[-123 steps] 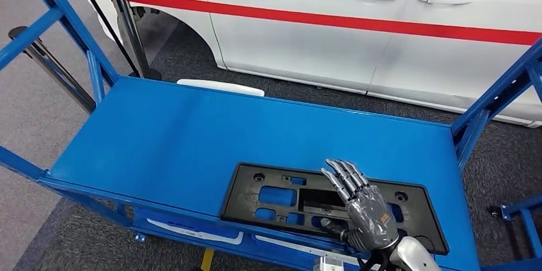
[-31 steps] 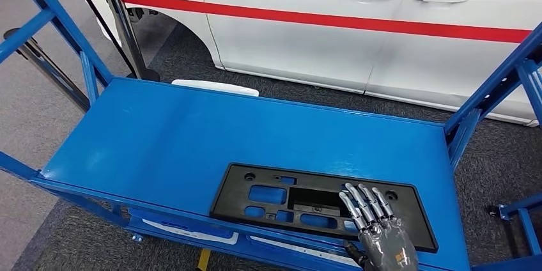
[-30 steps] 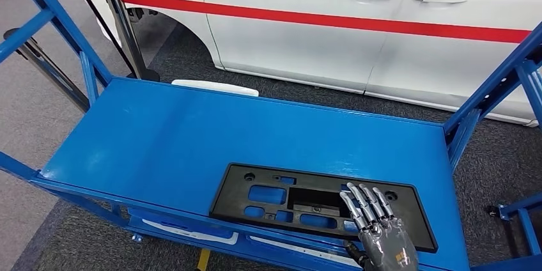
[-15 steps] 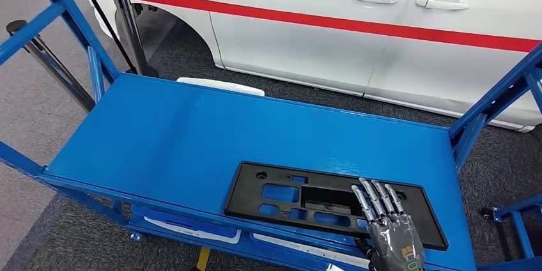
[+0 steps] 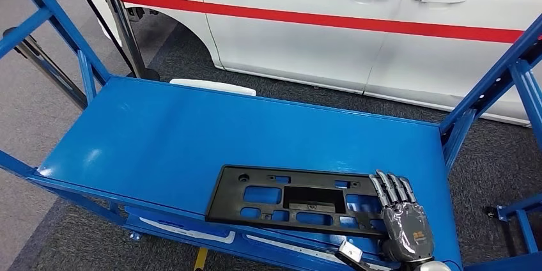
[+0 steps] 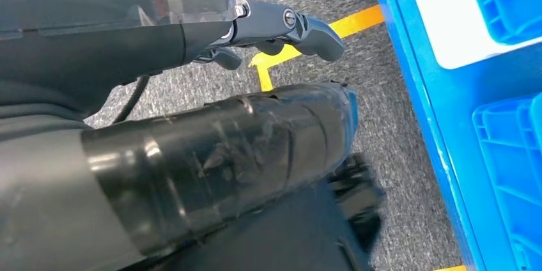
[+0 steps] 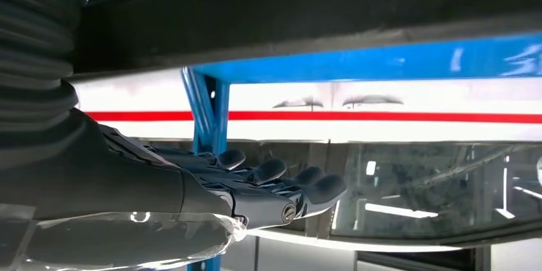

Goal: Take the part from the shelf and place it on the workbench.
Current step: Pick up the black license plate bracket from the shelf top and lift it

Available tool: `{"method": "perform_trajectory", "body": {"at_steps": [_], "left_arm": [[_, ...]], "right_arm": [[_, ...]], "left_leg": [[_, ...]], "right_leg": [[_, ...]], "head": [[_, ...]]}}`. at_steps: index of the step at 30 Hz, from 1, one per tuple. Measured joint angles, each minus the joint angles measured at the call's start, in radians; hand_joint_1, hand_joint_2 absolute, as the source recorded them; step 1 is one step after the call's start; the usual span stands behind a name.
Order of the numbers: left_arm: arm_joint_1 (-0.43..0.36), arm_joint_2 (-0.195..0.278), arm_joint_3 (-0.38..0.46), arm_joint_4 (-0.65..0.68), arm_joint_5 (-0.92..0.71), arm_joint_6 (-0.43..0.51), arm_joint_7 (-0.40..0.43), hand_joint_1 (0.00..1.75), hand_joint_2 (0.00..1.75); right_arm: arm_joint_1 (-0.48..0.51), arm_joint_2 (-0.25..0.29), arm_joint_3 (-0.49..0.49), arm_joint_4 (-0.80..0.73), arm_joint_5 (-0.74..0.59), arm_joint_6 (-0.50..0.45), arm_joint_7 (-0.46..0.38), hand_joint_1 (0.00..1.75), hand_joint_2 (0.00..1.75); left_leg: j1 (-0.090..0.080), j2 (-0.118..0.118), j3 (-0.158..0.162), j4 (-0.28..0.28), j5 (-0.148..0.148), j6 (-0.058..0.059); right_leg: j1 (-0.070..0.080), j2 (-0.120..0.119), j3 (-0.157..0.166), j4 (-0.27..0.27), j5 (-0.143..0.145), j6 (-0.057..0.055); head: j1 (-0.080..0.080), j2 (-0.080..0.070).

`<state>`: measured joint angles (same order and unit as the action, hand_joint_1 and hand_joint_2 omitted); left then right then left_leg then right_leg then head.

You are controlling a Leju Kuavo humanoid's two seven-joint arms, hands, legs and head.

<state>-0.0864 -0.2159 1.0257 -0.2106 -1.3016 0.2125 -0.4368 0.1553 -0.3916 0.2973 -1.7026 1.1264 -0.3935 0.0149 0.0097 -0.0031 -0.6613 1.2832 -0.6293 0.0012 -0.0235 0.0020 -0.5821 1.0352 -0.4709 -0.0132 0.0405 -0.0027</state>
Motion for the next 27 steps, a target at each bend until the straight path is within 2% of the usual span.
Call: {"method": "perform_trajectory", "body": {"at_steps": [1, 2, 4, 5, 6, 7, 10, 11, 12, 14, 15, 16, 17, 18, 19, 21, 23, 25, 26, 27], "left_arm": [[0.0, 0.0, 0.0, 0.0, 0.0, 0.0, 0.0, 0.0, 0.0], [0.001, 0.0, 0.0, 0.0, -0.001, 0.0, 0.0, 0.0, 0.0], [-0.001, 0.0, 0.0, 0.0, -0.002, 0.0, 0.0, 0.0, 0.0], [-0.002, 0.001, 0.0, 0.0, -0.002, 0.0, 0.0, 0.0, 0.0], [-0.003, 0.001, 0.0, 0.0, -0.003, 0.0, 0.0, 0.0, 0.0], [-0.004, 0.001, 0.0, 0.0, -0.003, 0.0, 0.0, 0.0, 0.0], [-0.003, 0.001, 0.0, 0.0, -0.003, 0.0, -0.001, 0.0, 0.0], [-0.004, 0.001, 0.0, 0.0, -0.003, 0.001, -0.001, 0.0, 0.0], [-0.005, 0.001, -0.001, 0.0, -0.004, 0.001, -0.001, 0.0, 0.0], [-0.006, 0.001, -0.001, 0.0, -0.005, 0.003, -0.001, 0.0, 0.0], [-0.005, 0.001, -0.001, 0.0, -0.005, 0.003, -0.001, 0.0, 0.0], [-0.005, 0.001, -0.001, 0.0, -0.006, 0.003, -0.001, 0.0, 0.0], [-0.005, 0.001, -0.001, 0.0, -0.006, 0.003, -0.001, 0.0, 0.0], [-0.005, 0.001, -0.001, 0.0, -0.006, 0.003, -0.001, 0.0, 0.0], [-0.005, 0.001, -0.001, 0.0, -0.007, 0.003, -0.001, 0.0, 0.0], [-0.006, 0.0, -0.001, 0.0, -0.007, 0.004, -0.001, 0.0, 0.0], [-0.007, 0.0, -0.001, 0.0, -0.007, 0.005, 0.0, 0.0, 0.0], [-0.007, 0.001, -0.001, 0.0, -0.007, 0.006, 0.0, 0.0, 0.0], [-0.007, 0.001, -0.001, 0.0, -0.007, 0.007, -0.001, 0.0, 0.0], [-0.007, 0.001, -0.001, 0.0, -0.007, 0.007, -0.001, 0.0, 0.0]], "right_arm": [[-0.004, 0.003, -0.006, 0.01, -0.008, 0.004, -0.007, 1.62, 1.75], [-0.008, 0.006, -0.011, 0.019, -0.014, 0.008, -0.012, 1.62, 1.75], [-0.017, 0.011, -0.021, 0.036, -0.026, 0.013, -0.024, 1.68, 1.75], [-0.021, 0.013, -0.026, 0.043, -0.03, 0.013, -0.03, 1.71, 1.75], [-0.025, 0.015, -0.03, 0.051, -0.034, 0.013, -0.037, 1.74, 1.75], [-0.029, 0.016, -0.033, 0.058, -0.037, 0.013, -0.043, 1.75, 1.75], [-0.035, 0.02, -0.04, 0.075, -0.044, 0.012, -0.064, 1.75, 1.75], [-0.037, 0.021, -0.042, 0.079, -0.046, 0.011, -0.071, 1.75, 1.75], [-0.038, 0.022, -0.044, 0.083, -0.048, 0.01, -0.076, 1.75, 1.75], [-0.04, 0.025, -0.046, 0.091, -0.049, 0.009, -0.084, 1.75, 1.75], [-0.041, 0.026, -0.047, 0.094, -0.049, 0.008, -0.087, 1.75, 1.75], [-0.041, 0.028, -0.048, 0.097, -0.049, 0.007, -0.09, 1.75, 1.75], [-0.042, 0.029, -0.049, 0.098, -0.049, 0.006, -0.091, 1.75, 1.75], [-0.044, 0.03, -0.049, 0.099, -0.049, 0.005, -0.093, 1.75, 1.75], [-0.046, 0.031, -0.05, 0.1, -0.048, 0.005, -0.094, 1.75, 1.75], [-0.052, 0.033, -0.05, 0.1, -0.048, 0.005, -0.096, 1.75, 1.75], [-0.057, 0.034, -0.05, 0.1, -0.048, 0.005, -0.097, 1.75, 1.75], [-0.06, 0.036, -0.05, 0.1, -0.049, 0.004, -0.098, 1.75, 1.75], [-0.062, 0.037, -0.05, 0.1, -0.051, 0.004, -0.1, 1.75, 1.75], [-0.063, 0.038, -0.05, 0.1, -0.053, 0.004, -0.103, 1.75, 1.75]], "left_leg": [[0.0, 0.0, -0.008, 0.015, 0.005, 0.001], [0.0, 0.0, 0.003, -0.007, 0.028, 0.004], [-0.002, 0.0, 0.064, -0.139, 0.098, 0.015], [-0.004, 0.0, 0.091, -0.2, 0.122, 0.02], [-0.007, 0.0, 0.109, -0.243, 0.136, 0.024], [-0.01, 0.0, 0.114, -0.26, 0.138, 0.026], [-0.01, 0.0, 0.117, -0.273, 0.149, 0.04], [-0.008, 0.001, 0.12, -0.279, 0.155, 0.047], [-0.005, 0.002, 0.122, -0.285, 0.16, 0.052], [-0.007, 0.004, 0.119, -0.286, 0.162, 0.056], [-0.008, 0.004, 0.119, -0.286, 0.162, 0.056], [-0.008, 0.004, 0.119, -0.285, 0.162, 0.056], [-0.008, 0.004, 0.12, -0.285, 0.161, 0.056], [-0.007, 0.004, 0.121, -0.283, 0.159, 0.054], [-0.006, 0.004, 0.123, -0.281, 0.156, 0.052], [-0.008, 0.003, 0.123, -0.273, 0.149, 0.042], [-0.01, 0.002, 0.123, -0.272, 0.146, 0.031], [-0.008, 0.002, 0.124, -0.269, 0.141, 0.021], [-0.006, 0.002, 0.118, -0.252, 0.128, 0.015], [-0.005, 0.002, 0.101, -0.214, 0.102, 0.01]], "right_leg": [[0.002, 0.0, 0.0, 0.0, 0.0, 0.0], [0.003, 0.0, 0.002, 0.0, 0.0, 0.0], [0.005, 0.001, 0.005, 0.0, 0.0, 0.0], [0.007, 0.001, 0.006, 0.001, -0.001, 0.003], [0.008, 0.002, 0.005, 0.001, 0.0, 0.007], [0.008, 0.002, 0.004, 0.001, 0.001, 0.012], [0.006, 0.002, 0.004, 0.0, 0.0, 0.03], [0.006, 0.002, -0.003, 0.016, -0.013, 0.034], [0.005, 0.001, -0.019, 0.052, -0.037, 0.037], [0.002, 0.001, -0.075, 0.173, -0.101, 0.043], [0.001, 0.001, -0.103, 0.231, -0.122, 0.045], [0.001, 0.001, -0.118, 0.261, -0.124, 0.047], [0.0, 0.0, -0.115, 0.253, -0.107, 0.048], [-0.001, 0.0, -0.092, 0.205, -0.073, 0.048], [-0.001, -0.001, -0.058, 0.132, -0.039, 0.047], [0.003, -0.001, -0.005, 0.02, 0.001, 0.039], [0.009, 0.0, 0.005, -0.003, 0.003, 0.029], [0.008, 0.0, 0.007, -0.009, 0.007, 0.018], [0.006, 0.0, 0.008, -0.012, 0.009, 0.01], [0.003, -0.002, 0.008, -0.015, 0.012, 0.004]], "head": [[0.0, 0.0], [0.0, 0.0], [0.0, 0.0], [0.0, 0.0], [0.0, 0.0], [0.0, 0.0], [0.001, 0.0], [0.001, 0.0], [0.001, 0.0], [0.002, 0.0], [0.001, 0.0], [0.001, 0.0], [0.002, 0.0], [0.002, 0.0], [0.002, 0.0], [0.001, 0.0], [0.001, 0.0], [0.001, 0.0], [0.001, 0.0], [0.001, 0.0]]}}
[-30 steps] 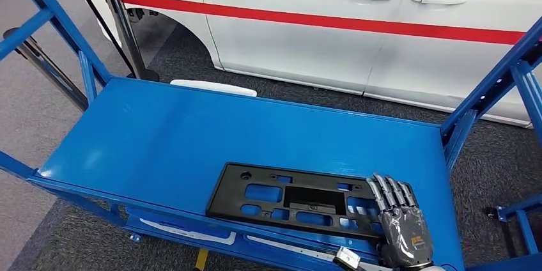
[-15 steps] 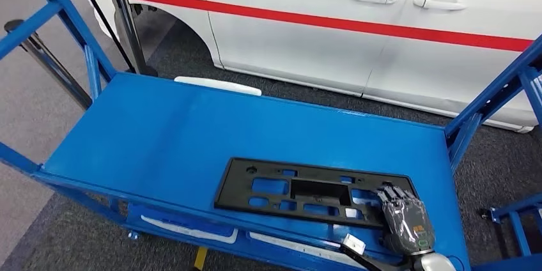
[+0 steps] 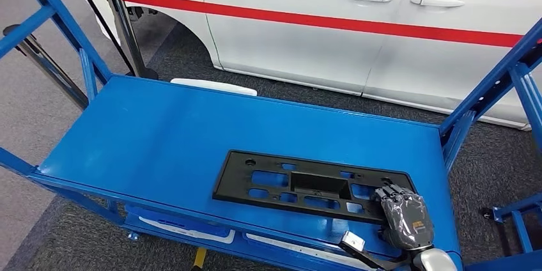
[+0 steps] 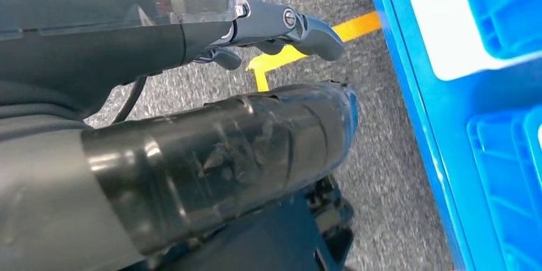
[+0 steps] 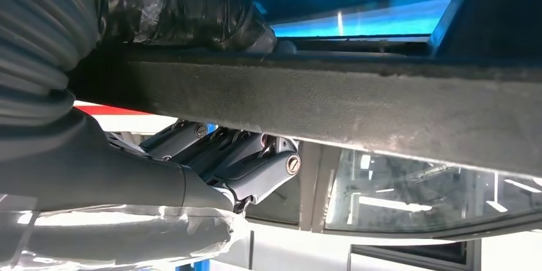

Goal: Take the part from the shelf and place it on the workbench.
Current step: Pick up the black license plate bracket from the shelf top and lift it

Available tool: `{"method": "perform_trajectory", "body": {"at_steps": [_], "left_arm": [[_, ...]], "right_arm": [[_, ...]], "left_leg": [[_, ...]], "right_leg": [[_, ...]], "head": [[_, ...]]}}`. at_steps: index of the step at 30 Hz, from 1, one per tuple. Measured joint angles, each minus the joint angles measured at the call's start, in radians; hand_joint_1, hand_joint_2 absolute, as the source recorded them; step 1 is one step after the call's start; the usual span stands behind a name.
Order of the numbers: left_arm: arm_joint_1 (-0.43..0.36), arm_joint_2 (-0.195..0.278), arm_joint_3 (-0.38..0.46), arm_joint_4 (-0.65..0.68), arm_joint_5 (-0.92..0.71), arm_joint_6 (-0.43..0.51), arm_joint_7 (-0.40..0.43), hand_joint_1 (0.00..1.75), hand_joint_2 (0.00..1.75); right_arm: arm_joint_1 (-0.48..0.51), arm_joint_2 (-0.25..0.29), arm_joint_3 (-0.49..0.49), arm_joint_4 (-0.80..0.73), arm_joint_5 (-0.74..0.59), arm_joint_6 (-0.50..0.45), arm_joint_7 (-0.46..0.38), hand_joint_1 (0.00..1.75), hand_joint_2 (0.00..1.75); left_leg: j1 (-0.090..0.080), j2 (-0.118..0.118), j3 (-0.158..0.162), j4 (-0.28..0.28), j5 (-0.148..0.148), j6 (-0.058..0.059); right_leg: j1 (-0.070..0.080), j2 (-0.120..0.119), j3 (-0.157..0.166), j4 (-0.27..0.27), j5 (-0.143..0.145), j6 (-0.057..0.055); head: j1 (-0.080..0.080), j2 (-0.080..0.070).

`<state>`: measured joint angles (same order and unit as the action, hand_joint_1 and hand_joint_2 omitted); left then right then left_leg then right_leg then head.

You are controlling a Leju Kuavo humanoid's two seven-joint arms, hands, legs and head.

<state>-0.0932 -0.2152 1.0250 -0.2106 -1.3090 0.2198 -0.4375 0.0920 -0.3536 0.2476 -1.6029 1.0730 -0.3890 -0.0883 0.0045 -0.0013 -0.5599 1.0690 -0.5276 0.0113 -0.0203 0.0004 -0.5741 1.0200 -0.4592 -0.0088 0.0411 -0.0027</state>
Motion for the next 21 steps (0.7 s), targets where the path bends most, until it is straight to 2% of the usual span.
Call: {"method": "perform_trajectory", "body": {"at_steps": [3, 4, 5, 6, 8, 9, 10, 13, 15, 16, 18, 19, 20, 21], "left_arm": [[0.002, 0.0, 0.0, 0.0, -0.001, 0.003, 0.0, 0.0, 0.0], [0.002, 0.0, 0.0, 0.0, -0.002, 0.003, 0.0, 0.0, 0.0], [0.003, 0.0, 0.0, 0.0, -0.002, 0.004, 0.0, 0.0, 0.0], [0.004, 0.001, 0.0, 0.0, -0.001, 0.005, 0.0, 0.0, 0.0], [0.004, 0.002, 0.0, 0.0, 0.0, 0.006, 0.0, 0.0, 0.0], [0.003, 0.002, 0.0, 0.0, 0.003, 0.007, -0.001, 0.0, 0.0], [0.004, 0.002, 0.0, 0.0, 0.005, 0.008, -0.001, 0.0, 0.0], [0.007, 0.003, 0.001, 0.0, 0.013, 0.017, -0.002, 0.0, 0.0], [0.007, 0.003, 0.001, 0.0, 0.018, 0.025, -0.002, 0.0, 0.0], [0.007, 0.003, 0.002, 0.0, 0.021, 0.027, -0.002, 0.0, 0.0], [0.008, 0.003, 0.004, 0.0, 0.025, 0.03, -0.001, 0.0, 0.0], [0.009, 0.003, 0.006, 0.0, 0.027, 0.032, 0.0, 0.0, 0.0], [0.011, 0.003, 0.007, 0.0, 0.027, 0.033, 0.0, 0.0, 0.0], [0.012, 0.003, 0.007, 0.0, 0.027, 0.034, 0.0, 0.0, 0.0]], "right_arm": [[-0.002, 0.004, 0.0, 0.0, -0.012, 0.002, -0.01, 1.75, 1.75], [-0.002, 0.006, 0.0, 0.0, -0.017, 0.003, -0.013, 1.75, 1.75], [-0.002, 0.007, 0.0, 0.001, -0.024, 0.004, -0.017, 1.75, 1.75], [-0.002, 0.009, 0.0, 0.001, -0.032, 0.003, -0.022, 1.75, 1.75], [-0.001, 0.013, -0.001, 0.0, -0.051, -0.008, -0.038, 1.75, 1.75], [0.002, 0.016, -0.002, -0.001, -0.062, -0.02, -0.048, 1.75, 1.75], [0.008, 0.022, -0.003, -0.005, -0.07, -0.038, -0.06, 1.75, 1.75], [0.048, 0.058, -0.003, -0.042, -0.069, -0.125, -0.098, 1.75, 1.75], [0.079, 0.095, -0.001, -0.089, -0.044, -0.206, -0.119, 1.75, 1.75], [0.094, 0.115, 0.0, -0.118, -0.026, -0.242, -0.13, 1.75, 1.75], [0.125, 0.163, 0.001, -0.183, 0.014, -0.286, -0.165, 1.75, 1.75], [0.142, 0.19, 0.001, -0.215, 0.033, -0.293, -0.19, 1.75, 1.75], [0.158, 0.219, 0.0, -0.247, 0.054, -0.295, -0.218, 1.75, 1.75], [0.173, 0.247, 0.0, -0.276, 0.074, -0.295, -0.246, 1.75, 1.75]], "left_leg": [[0.003, 0.0, -0.085, 0.189, -0.097, -0.009], [0.005, 0.0, -0.101, 0.226, -0.105, -0.011], [0.006, 0.0, -0.099, 0.226, -0.093, -0.012], [0.007, 0.0, -0.079, 0.188, -0.065, -0.012], [0.009, 0.0, -0.009, 0.048, 0.0, -0.011], [0.009, -0.001, 0.017, -0.007, 0.018, -0.008], [0.008, -0.001, 0.03, -0.039, 0.025, -0.004], [0.006, -0.004, 0.031, -0.055, 0.031, 0.017], [0.006, -0.003, 0.034, -0.065, 0.04, 0.033], [0.006, -0.002, 0.035, -0.067, 0.043, 0.037], [0.003, -0.001, 0.032, -0.067, 0.043, 0.042], [0.002, -0.001, 0.032, -0.066, 0.042, 0.042], [0.001, -0.001, 0.033, -0.064, 0.039, 0.042], [0.0, -0.002, 0.035, -0.062, 0.036, 0.042]], "right_leg": [[0.0, -0.002, -0.005, 0.0, 0.002, -0.008], [0.0, -0.002, -0.006, 0.0, 0.002, -0.008], [0.0, -0.002, -0.006, 0.001, 0.002, -0.007], [-0.001, -0.002, -0.005, 0.002, 0.002, -0.006], [-0.001, 0.0, -0.004, 0.006, 0.001, 0.0], [0.001, 0.0, -0.004, 0.008, 0.0, 0.006], [0.003, 0.001, -0.004, 0.009, 0.0, 0.012], [0.002, 0.001, -0.006, 0.008, 0.002, 0.031], [-0.002, 0.0, -0.023, 0.045, -0.027, 0.038], [-0.003, 0.0, -0.044, 0.093, -0.057, 0.039], [-0.003, 0.0, -0.106, 0.223, -0.119, 0.041], [-0.003, 0.0, -0.129, 0.271, -0.131, 0.042], [-0.003, 0.0, -0.138, 0.286, -0.124, 0.041], [-0.003, 0.0, -0.128, 0.262, -0.099, 0.039]], "head": [[0.0, 0.0], [0.0, 0.0], [0.0, 0.0], [0.0, 0.0], [0.0, 0.0], [0.0, 0.0], [0.001, 0.0], [0.001, 0.0], [0.001, 0.0], [0.002, 0.0], [0.002, 0.0], [0.002, 0.0], [0.002, 0.0], [0.002, 0.0]]}}
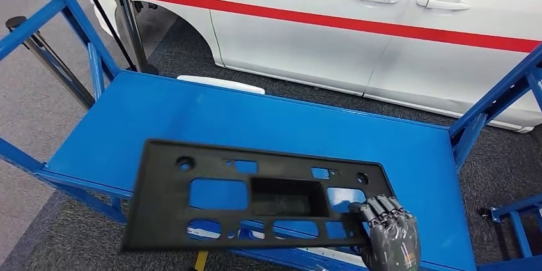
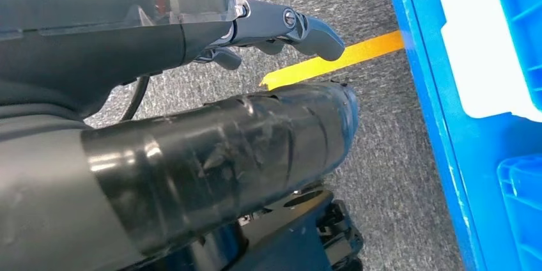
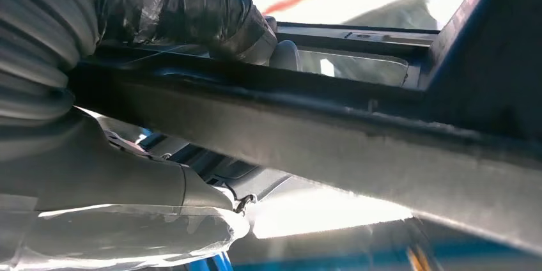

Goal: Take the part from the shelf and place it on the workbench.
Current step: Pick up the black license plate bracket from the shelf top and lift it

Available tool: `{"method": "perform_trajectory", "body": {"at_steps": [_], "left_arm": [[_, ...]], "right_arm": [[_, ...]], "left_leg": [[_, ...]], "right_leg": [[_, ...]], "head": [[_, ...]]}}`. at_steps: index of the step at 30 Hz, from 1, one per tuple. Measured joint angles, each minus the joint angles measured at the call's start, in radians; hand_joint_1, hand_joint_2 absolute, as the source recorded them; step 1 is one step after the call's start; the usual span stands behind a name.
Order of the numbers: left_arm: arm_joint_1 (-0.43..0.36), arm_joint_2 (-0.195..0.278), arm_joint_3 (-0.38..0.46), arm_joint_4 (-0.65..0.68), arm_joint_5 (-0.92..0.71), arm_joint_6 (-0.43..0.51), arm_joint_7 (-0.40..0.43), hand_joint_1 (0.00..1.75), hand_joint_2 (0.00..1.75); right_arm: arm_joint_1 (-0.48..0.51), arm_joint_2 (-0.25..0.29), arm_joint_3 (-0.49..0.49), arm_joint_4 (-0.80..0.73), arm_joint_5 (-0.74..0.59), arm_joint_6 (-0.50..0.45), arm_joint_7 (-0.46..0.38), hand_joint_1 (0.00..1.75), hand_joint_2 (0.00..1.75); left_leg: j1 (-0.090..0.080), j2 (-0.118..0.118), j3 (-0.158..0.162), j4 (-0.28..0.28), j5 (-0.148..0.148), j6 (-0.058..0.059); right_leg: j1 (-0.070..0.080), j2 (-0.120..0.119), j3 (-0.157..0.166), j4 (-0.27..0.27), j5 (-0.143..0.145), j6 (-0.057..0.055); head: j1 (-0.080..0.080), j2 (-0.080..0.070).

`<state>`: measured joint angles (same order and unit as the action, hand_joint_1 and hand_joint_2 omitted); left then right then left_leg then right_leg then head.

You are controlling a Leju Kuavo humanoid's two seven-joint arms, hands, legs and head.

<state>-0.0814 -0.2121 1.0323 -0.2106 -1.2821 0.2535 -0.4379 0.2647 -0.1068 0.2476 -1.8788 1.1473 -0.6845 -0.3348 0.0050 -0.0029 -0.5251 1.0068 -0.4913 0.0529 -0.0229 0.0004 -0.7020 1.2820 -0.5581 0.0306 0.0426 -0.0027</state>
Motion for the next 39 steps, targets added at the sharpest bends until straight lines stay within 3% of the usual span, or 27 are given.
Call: {"method": "perform_trajectory", "body": {"at_steps": [2, 4, 6, 9, 12, 13, 14, 15, 17, 19, 22, 24, 25, 27, 28, 29, 30, 31, 33, 35, 39], "left_arm": [[0.001, 0.0, 0.001, 0.0, 0.0, 0.001, -0.005, 0.0, 0.0], [0.0, -0.001, 0.002, 0.0, 0.001, 0.001, -0.013, 0.0, 0.0], [0.0, -0.001, 0.005, 0.0, 0.001, 0.0, -0.021, 0.0, 0.0], [-0.002, -0.001, 0.008, 0.0, 0.001, -0.002, -0.03, 0.0, 0.0], [-0.002, -0.001, 0.011, 0.0, 0.001, -0.005, -0.032, 0.0, 0.0], [-0.002, -0.001, 0.012, 0.0, 0.001, -0.006, -0.032, 0.0, 0.0], [-0.001, -0.001, 0.012, 0.0, 0.001, -0.008, -0.031, 0.0, 0.0], [0.0, -0.001, 0.012, 0.0, 0.0, -0.009, -0.031, 0.0, 0.0], [-0.001, -0.001, 0.013, 0.0, -0.001, -0.012, -0.029, 0.0, 0.0], [-0.003, 0.0, 0.013, 0.0, -0.001, -0.016, -0.028, 0.0, 0.0], [-0.003, 0.0, 0.013, 0.0, -0.001, -0.027, -0.028, 0.0, 0.0], [-0.002, -0.001, 0.013, 0.0, 0.0, -0.034, -0.032, 0.0, 0.0], [-0.002, -0.001, 0.013, 0.0, 0.0, -0.037, -0.034, 0.0, 0.0], [-0.003, -0.001, 0.013, 0.0, 0.0, -0.041, -0.037, 0.0, 0.0], [-0.002, -0.001, 0.013, 0.0, 0.0, -0.043, -0.037, 0.0, 0.44], [-0.002, 0.0, 0.013, 0.0, 0.0, -0.044, -0.038, 0.0, 0.87], [-0.001, 0.0, 0.013, 0.0, 0.0, -0.046, -0.039, 0.0, 1.31], [-0.001, 0.0, 0.013, 0.0, 0.0, -0.048, -0.04, 0.0, 1.75], [-0.001, -0.001, 0.013, 0.0, 0.0, -0.054, -0.046, 0.0, 1.75], [-0.001, -0.001, 0.014, 0.0, 0.001, -0.058, -0.051, 0.0, 1.75], [-0.002, -0.001, 0.016, 0.0, -0.007, -0.02, -0.019, 0.0, 1.75]], "right_arm": [[0.023, 0.053, -0.001, -0.054, 0.042, -0.001, -0.05, 1.75, 1.75], [0.041, 0.098, -0.002, -0.095, 0.077, -0.003, -0.086, 1.75, 1.75], [0.055, 0.137, -0.002, -0.122, 0.106, -0.005, -0.109, 1.75, 1.75], [0.065, 0.185, -0.001, -0.141, 0.145, -0.006, -0.124, 1.75, 1.75], [0.064, 0.213, 0.005, -0.143, 0.177, -0.006, -0.121, 1.75, 1.75], [0.064, 0.219, 0.007, -0.141, 0.189, -0.006, -0.117, 1.75, 1.75], [0.063, 0.223, 0.01, -0.138, 0.205, -0.006, -0.108, 1.75, 1.75], [0.061, 0.225, 0.014, -0.135, 0.224, -0.006, -0.093, 1.75, 1.75], [0.055, 0.226, 0.029, -0.13, 0.267, -0.006, -0.048, 1.75, 1.75], [0.046, 0.223, 0.052, -0.127, 0.305, -0.006, 0.011, 1.75, 1.75], [0.031, 0.21, 0.089, -0.123, 0.328, -0.006, 0.097, 1.75, 1.75], [0.024, 0.199, 0.107, -0.122, 0.33, -0.006, 0.125, 1.75, 1.75], [0.021, 0.193, 0.114, -0.121, 0.33, -0.006, 0.13, 1.75, 1.75], [0.018, 0.182, 0.124, -0.116, 0.331, -0.006, 0.134, 1.75, 1.75], [0.018, 0.176, 0.128, -0.113, 0.331, -0.006, 0.134, 1.75, 1.75], [0.017, 0.172, 0.13, -0.111, 0.331, -0.006, 0.135, 1.75, 1.75], [0.017, 0.168, 0.132, -0.109, 0.331, -0.006, 0.138, 1.75, 1.75], [0.015, 0.165, 0.135, -0.108, 0.331, -0.006, 0.145, 1.75, 1.75], [0.009, 0.156, 0.144, -0.106, 0.332, -0.006, 0.172, 1.75, 1.75], [-0.001, 0.144, 0.158, -0.103, 0.332, -0.006, 0.211, 1.75, 1.75], [-0.016, 0.118, 0.194, -0.097, 0.333, -0.006, 0.293, 1.75, 1.75]], "left_leg": [[0.0, -0.001, 0.004, 0.006, -0.009, -0.006], [-0.003, -0.002, 0.003, 0.013, -0.018, -0.017], [-0.004, -0.002, 0.003, 0.013, -0.022, -0.029], [-0.001, 0.0, -0.002, 0.035, -0.044, -0.046], [0.003, 0.0, -0.078, 0.198, -0.134, -0.059], [0.004, 0.0, -0.105, 0.252, -0.153, -0.061], [0.005, 0.0, -0.12, 0.279, -0.153, -0.063], [0.006, 0.0, -0.117, 0.267, -0.133, -0.063], [0.007, 0.0, -0.066, 0.149, -0.061, -0.059], [0.004, 0.0, -0.021, 0.04, -0.016, -0.05], [0.0, -0.002, -0.015, 0.014, -0.007, -0.034], [0.003, -0.001, -0.012, 0.004, 0.001, -0.019], [0.005, 0.0, -0.01, 0.0, 0.006, -0.013], [0.005, 0.002, -0.011, -0.002, 0.008, -0.006], [0.004, 0.002, -0.011, -0.002, 0.008, -0.005], [0.004, 0.002, -0.011, -0.001, 0.008, -0.005], [0.003, 0.002, -0.01, 0.0, 0.007, -0.005], [0.003, 0.0, -0.009, 0.001, 0.006, -0.005], [0.002, -0.002, -0.006, 0.005, 0.0, -0.01], [-0.002, -0.002, -0.008, 0.01, -0.006, -0.02], [-0.001, -0.002, -0.012, 0.02, -0.019, -0.041]], "right_leg": [[0.001, 0.0, 0.059, -0.124, 0.066, -0.006], [0.006, 0.001, 0.101, -0.216, 0.092, -0.015], [0.011, 0.003, 0.106, -0.231, 0.087, -0.023], [0.006, 0.004, 0.11, -0.241, 0.091, -0.041], [0.006, -0.001, 0.111, -0.246, 0.091, -0.052], [0.006, -0.001, 0.11, -0.246, 0.091, -0.053], [0.007, -0.001, 0.111, -0.245, 0.091, -0.054], [0.007, -0.001, 0.111, -0.245, 0.091, -0.054], [0.007, 0.0, 0.114, -0.243, 0.089, -0.052], [0.011, 0.0, 0.114, -0.24, 0.088, -0.045], [0.013, 0.0, 0.113, -0.243, 0.092, -0.028], [0.011, 0.0, 0.108, -0.228, 0.079, -0.018], [0.011, 0.0, 0.094, -0.195, 0.057, -0.014], [0.009, 0.0, 0.038, -0.073, -0.009, -0.008], [0.009, 0.0, 0.008, -0.009, -0.034, -0.006], [0.009, 0.0, -0.01, 0.028, -0.04, -0.004], [0.009, 0.0, -0.01, 0.027, -0.026, -0.005], [0.009, 0.0, 0.009, -0.012, 0.005, -0.006], [0.011, 0.0, 0.074, -0.145, 0.067, -0.013], [0.015, 0.001, 0.11, -0.228, 0.089, -0.022], [0.013, 0.002, 0.116, -0.248, 0.091, -0.042]], "head": [[0.0, 0.0], [0.0, 0.0], [-0.001, 0.0], [-0.001, 0.0], [-0.002, 0.0], [-0.001, 0.0], [-0.001, 0.0], [-0.001, 0.0], [-0.002, 0.0], [-0.001, 0.0], [-0.001, 0.0], [-0.001, 0.0], [0.0, 0.0], [0.0, 0.0], [0.0, 0.0], [0.0, 0.0], [0.0, 0.0], [0.0, 0.0], [0.0, 0.0], [0.0, 0.0], [-0.001, 0.0]]}}
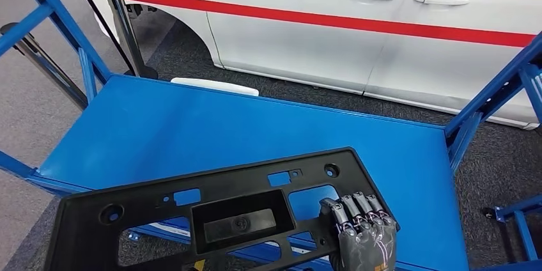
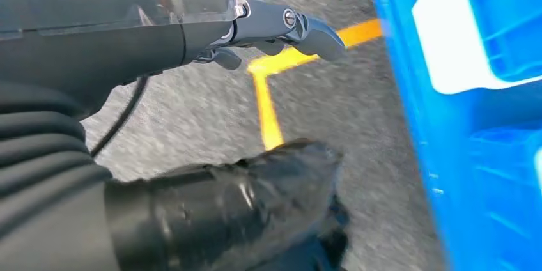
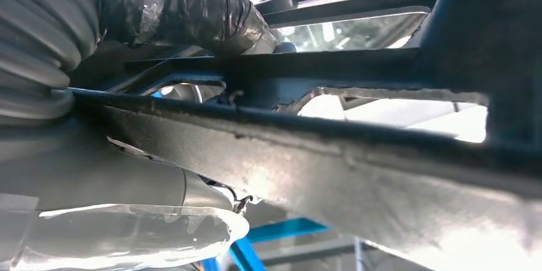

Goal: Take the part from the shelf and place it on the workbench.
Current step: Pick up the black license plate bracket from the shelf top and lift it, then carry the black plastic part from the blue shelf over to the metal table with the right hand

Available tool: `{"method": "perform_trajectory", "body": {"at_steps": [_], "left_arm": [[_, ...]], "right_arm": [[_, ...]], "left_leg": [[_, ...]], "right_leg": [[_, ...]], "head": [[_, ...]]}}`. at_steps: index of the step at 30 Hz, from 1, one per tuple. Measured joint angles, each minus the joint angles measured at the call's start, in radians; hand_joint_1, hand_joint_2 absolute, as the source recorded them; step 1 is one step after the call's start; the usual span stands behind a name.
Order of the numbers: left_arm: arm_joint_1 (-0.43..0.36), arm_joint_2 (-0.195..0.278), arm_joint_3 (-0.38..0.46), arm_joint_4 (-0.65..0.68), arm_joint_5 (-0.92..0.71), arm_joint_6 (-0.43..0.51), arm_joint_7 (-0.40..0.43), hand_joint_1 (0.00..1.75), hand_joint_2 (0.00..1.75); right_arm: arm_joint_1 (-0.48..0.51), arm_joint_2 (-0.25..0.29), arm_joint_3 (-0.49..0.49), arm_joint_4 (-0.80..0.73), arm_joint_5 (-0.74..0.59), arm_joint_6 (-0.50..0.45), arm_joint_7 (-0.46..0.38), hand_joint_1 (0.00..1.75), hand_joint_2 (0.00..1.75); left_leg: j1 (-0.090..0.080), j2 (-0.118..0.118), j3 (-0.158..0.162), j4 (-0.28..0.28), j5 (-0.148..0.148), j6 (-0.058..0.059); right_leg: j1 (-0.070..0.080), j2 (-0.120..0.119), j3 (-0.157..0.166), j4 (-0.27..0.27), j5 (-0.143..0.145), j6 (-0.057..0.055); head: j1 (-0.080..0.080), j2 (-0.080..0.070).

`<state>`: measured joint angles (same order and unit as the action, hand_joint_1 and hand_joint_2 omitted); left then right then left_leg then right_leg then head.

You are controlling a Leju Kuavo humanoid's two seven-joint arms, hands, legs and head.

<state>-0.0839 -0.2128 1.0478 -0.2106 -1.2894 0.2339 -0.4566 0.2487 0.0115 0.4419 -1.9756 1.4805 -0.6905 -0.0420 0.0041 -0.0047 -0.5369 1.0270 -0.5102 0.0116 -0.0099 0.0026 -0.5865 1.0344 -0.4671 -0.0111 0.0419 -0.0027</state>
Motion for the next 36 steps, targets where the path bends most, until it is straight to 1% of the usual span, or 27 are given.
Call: {"method": "perform_trajectory", "body": {"at_steps": [1, 2, 4, 5, 6, 7, 9, 10, 11, 12, 15, 16, 17, 19, 20, 21, 22, 23, 24, 25, 26, 27, 30, 32, 34, 35, 36], "left_arm": [[0.0, -0.001, 0.0, 0.0, -0.005, 0.02, 0.015, 0.0, 1.75], [0.0, -0.001, 0.0, 0.0, -0.01, 0.039, 0.026, 0.0, 1.75], [0.001, -0.002, -0.001, 0.0, -0.013, 0.068, 0.037, 0.0, 1.75], [0.002, -0.002, -0.001, 0.0, -0.014, 0.079, 0.041, 0.0, 1.75], [0.003, -0.003, -0.001, 0.0, -0.016, 0.089, 0.045, 0.0, 1.75], [0.004, -0.003, -0.001, 0.0, -0.017, 0.097, 0.05, 0.0, 1.75], [0.003, -0.003, -0.001, 0.0, -0.019, 0.11, 0.056, 0.0, 1.75], [0.002, -0.003, -0.001, 0.0, -0.018, 0.113, 0.057, 0.0, 1.75], [0.0, -0.003, -0.001, 0.0, -0.017, 0.116, 0.058, 0.0, 1.75], [-0.001, -0.003, -0.001, 0.0, -0.015, 0.118, 0.058, 0.0, 1.75], [0.0, -0.006, 0.0, 0.0, -0.012, 0.121, 0.062, 0.0, 1.75], [-0.001, -0.007, 0.0, 0.0, -0.012, 0.121, 0.064, 0.0, 1.75], [-0.002, -0.009, 0.0, 0.0, -0.012, 0.122, 0.066, 0.0, 1.75], [-0.004, -0.01, 0.0, 0.0, -0.013, 0.122, 0.069, 0.0, 1.75], [-0.004, -0.01, 0.0, 0.0, -0.013, 0.122, 0.07, 0.0, 1.75], [-0.003, -0.01, 0.0, 0.0, -0.013, 0.122, 0.07, 0.0, 1.75], [-0.003, -0.01, 0.0, 0.0, -0.012, 0.121, 0.07, 0.0, 1.75], [-0.003, -0.01, 0.0, 0.0, -0.012, 0.12, 0.07, 0.0, 1.75], [-0.003, -0.01, 0.0, 0.0, -0.012, 0.12, 0.07, 0.0, 1.75], [-0.003, -0.011, 0.0, 0.0, -0.012, 0.119, 0.07, 0.0, 1.75], [-0.004, -0.011, 0.0, 0.0, -0.012, 0.119, 0.07, 0.0, 1.75], [-0.004, -0.011, 0.0, 0.0, -0.012, 0.119, 0.07, 0.0, 1.75], [-0.004, -0.011, 0.0, 0.0, -0.012, 0.119, 0.07, 0.0, 1.75], [-0.003, -0.011, 0.0, 0.0, -0.012, 0.119, 0.07, 0.0, 1.75], [-0.003, -0.011, 0.0, 0.0, -0.012, 0.119, 0.07, 0.0, 1.75], [-0.003, -0.011, 0.0, 0.0, -0.012, 0.119, 0.07, 0.0, 1.75], [-0.003, -0.011, 0.0, 0.0, -0.012, 0.119, 0.07, 0.0, 1.75]], "right_arm": [[-0.004, -0.006, 0.01, 0.001, 0.0, 0.0, 0.02, 1.75, 1.75], [-0.007, -0.012, 0.02, 0.001, 0.0, 0.0, 0.036, 1.75, 1.75], [-0.009, -0.025, 0.036, 0.003, 0.001, 0.0, 0.067, 1.75, 1.75], [-0.01, -0.032, 0.042, 0.004, 0.001, 0.0, 0.08, 1.75, 1.75], [-0.01, -0.04, 0.048, 0.004, 0.001, 0.0, 0.092, 1.75, 1.75], [-0.009, -0.046, 0.053, 0.005, 0.0, 0.0, 0.099, 1.75, 1.75], [-0.01, -0.057, 0.062, 0.006, -0.002, 0.0, 0.104, 1.75, 1.75], [-0.01, -0.06, 0.064, 0.007, -0.003, 0.0, 0.102, 1.75, 1.75], [-0.011, -0.062, 0.065, 0.008, -0.006, 0.0, 0.097, 1.75, 1.75], [-0.012, -0.064, 0.065, 0.01, -0.009, 0.0, 0.088, 1.75, 1.75], [-0.021, -0.065, 0.064, 0.024, -0.037, 0.0, 0.035, 1.75, 1.75], [-0.026, -0.065, 0.064, 0.031, -0.049, 0.0, 0.017, 1.75, 1.75], [-0.031, -0.065, 0.063, 0.039, -0.059, 0.0, 0.003, 1.75, 1.75], [-0.038, -0.065, 0.06, 0.056, -0.072, 0.0, -0.015, 1.75, 1.75], [-0.039, -0.065, 0.058, 0.065, -0.077, 0.0, -0.021, 1.75, 1.75], [-0.039, -0.065, 0.055, 0.073, -0.081, 0.0, -0.027, 1.75, 1.75], [-0.039, -0.064, 0.053, 0.08, -0.084, 0.0, -0.033, 1.75, 1.75], [-0.04, -0.064, 0.051, 0.086, -0.086, 0.0, -0.037, 1.75, 1.75], [-0.041, -0.064, 0.048, 0.091, -0.088, 0.0, -0.041, 1.75, 1.75], [-0.042, -0.063, 0.047, 0.094, -0.088, 0.0, -0.044, 1.75, 1.75], [-0.043, -0.062, 0.045, 0.097, -0.089, 0.0, -0.047, 1.75, 1.75], [-0.045, -0.061, 0.042, 0.1, -0.089, 0.0, -0.049, 1.75, 1.75], [-0.045, -0.057, 0.037, 0.106, -0.093, 0.0, -0.055, 1.75, 1.75], [-0.046, -0.052, 0.035, 0.109, -0.097, 0.0, -0.061, 1.75, 1.75], [-0.046, -0.045, 0.033, 0.114, -0.1, 0.0, -0.069, 1.75, 1.75], [-0.046, -0.042, 0.032, 0.117, -0.102, 0.0, -0.072, 1.75, 1.75], [-0.046, -0.04, 0.031, 0.12, -0.103, 0.0, -0.075, 1.75, 1.75]], "left_leg": [[0.001, 0.0, -0.01, 0.025, -0.018, -0.005], [0.003, 0.0, -0.03, 0.071, -0.046, -0.009], [0.005, 0.001, -0.092, 0.2, -0.107, -0.016], [0.006, 0.001, -0.117, 0.251, -0.123, -0.018], [0.006, 0.001, -0.125, 0.266, -0.117, -0.018], [0.006, 0.001, -0.114, 0.243, -0.093, -0.017], [0.005, 0.001, -0.052, 0.112, -0.022, -0.01], [0.004, 0.0, -0.024, 0.05, 0.002, -0.006], [0.002, 0.0, -0.006, 0.009, 0.015, -0.001], [-0.001, -0.001, -0.001, -0.007, 0.017, 0.003], [0.002, 0.001, -0.004, -0.017, 0.03, 0.019], [0.004, 0.002, -0.005, -0.023, 0.036, 0.026], [0.007, 0.004, -0.007, -0.027, 0.043, 0.033], [0.005, 0.006, -0.016, -0.027, 0.049, 0.038], [0.005, 0.006, -0.021, -0.025, 0.051, 0.038], [0.005, 0.007, -0.025, -0.022, 0.052, 0.038], [0.005, 0.007, -0.03, -0.018, 0.053, 0.037], [0.005, 0.007, -0.034, -0.013, 0.054, 0.035], [0.006, 0.007, -0.038, -0.008, 0.054, 0.033], [0.004, 0.006, -0.042, -0.001, 0.053, 0.029], [0.002, 0.006, -0.046, 0.003, 0.054, 0.023], [0.0, 0.005, -0.049, 0.006, 0.056, 0.016], [0.002, 0.004, -0.055, 0.009, 0.058, -0.002], [0.006, 0.004, -0.074, 0.052, 0.017, -0.012], [0.007, 0.004, -0.119, 0.168, -0.062, -0.018], [0.007, 0.004, -0.139, 0.228, -0.094, -0.019], [0.007, 0.004, -0.148, 0.269, -0.11, -0.018]], "right_leg": [[-0.002, -0.001, 0.002, -0.004, 0.002, -0.007], [-0.003, -0.003, 0.004, -0.006, 0.003, -0.011], [-0.002, -0.005, 0.003, -0.006, 0.002, -0.016], [-0.002, -0.005, 0.003, -0.006, 0.002, -0.016], [-0.001, -0.005, 0.003, -0.005, 0.002, -0.016], [-0.001, -0.004, 0.004, -0.004, 0.002, -0.016], [0.0, -0.003, 0.005, -0.002, 0.002, -0.015], [0.001, -0.002, 0.004, 0.0, 0.001, -0.012], [0.003, -0.002, 0.003, 0.002, 0.002, -0.008], [0.003, -0.002, 0.0, 0.002, 0.004, -0.003], [0.004, -0.002, -0.006, 0.007, 0.004, 0.014], [0.004, -0.002, -0.014, 0.025, -0.013, 0.018], [0.003, -0.002, -0.029, 0.064, -0.043, 0.021], [-0.001, -0.002, -0.075, 0.182, -0.117, 0.027], [-0.002, -0.002, -0.093, 0.235, -0.141, 0.03], [-0.004, -0.002, -0.098, 0.258, -0.146, 0.032], [-0.007, -0.002, -0.084, 0.246, -0.132, 0.033], [-0.009, -0.003, -0.055, 0.201, -0.106, 0.033], [-0.011, -0.003, -0.016, 0.134, -0.08, 0.033], [-0.01, -0.002, 0.015, 0.074, -0.061, 0.031], [-0.009, -0.001, 0.035, 0.035, -0.051, 0.028], [-0.007, -0.001, 0.042, 0.014, -0.047, 0.024], [-0.005, 0.0, 0.034, 0.011, -0.036, 0.004], [-0.006, -0.003, 0.026, 0.007, -0.025, -0.012], [-0.004, -0.005, 0.012, 0.007, -0.015, -0.021], [-0.001, -0.006, 0.004, 0.008, -0.01, -0.022], [0.001, -0.006, -0.004, 0.009, -0.005, -0.023]], "head": [[0.0, 0.0], [-0.001, 0.0], [-0.001, 0.0], [-0.001, 0.0], [-0.001, 0.0], [-0.001, 0.0], [-0.001, 0.0], [-0.001, 0.0], [-0.001, 0.0], [-0.001, 0.0], [0.0, 0.0], [0.0, 0.0], [0.001, 0.0], [0.001, 0.0], [0.001, 0.0], [0.001, 0.0], [0.001, 0.0], [0.001, 0.0], [0.001, 0.0], [0.001, 0.0], [0.001, 0.0], [0.0, 0.0], [0.0, 0.0], [-0.001, 0.0], [-0.001, 0.0], [-0.001, 0.0], [-0.001, 0.0]]}}
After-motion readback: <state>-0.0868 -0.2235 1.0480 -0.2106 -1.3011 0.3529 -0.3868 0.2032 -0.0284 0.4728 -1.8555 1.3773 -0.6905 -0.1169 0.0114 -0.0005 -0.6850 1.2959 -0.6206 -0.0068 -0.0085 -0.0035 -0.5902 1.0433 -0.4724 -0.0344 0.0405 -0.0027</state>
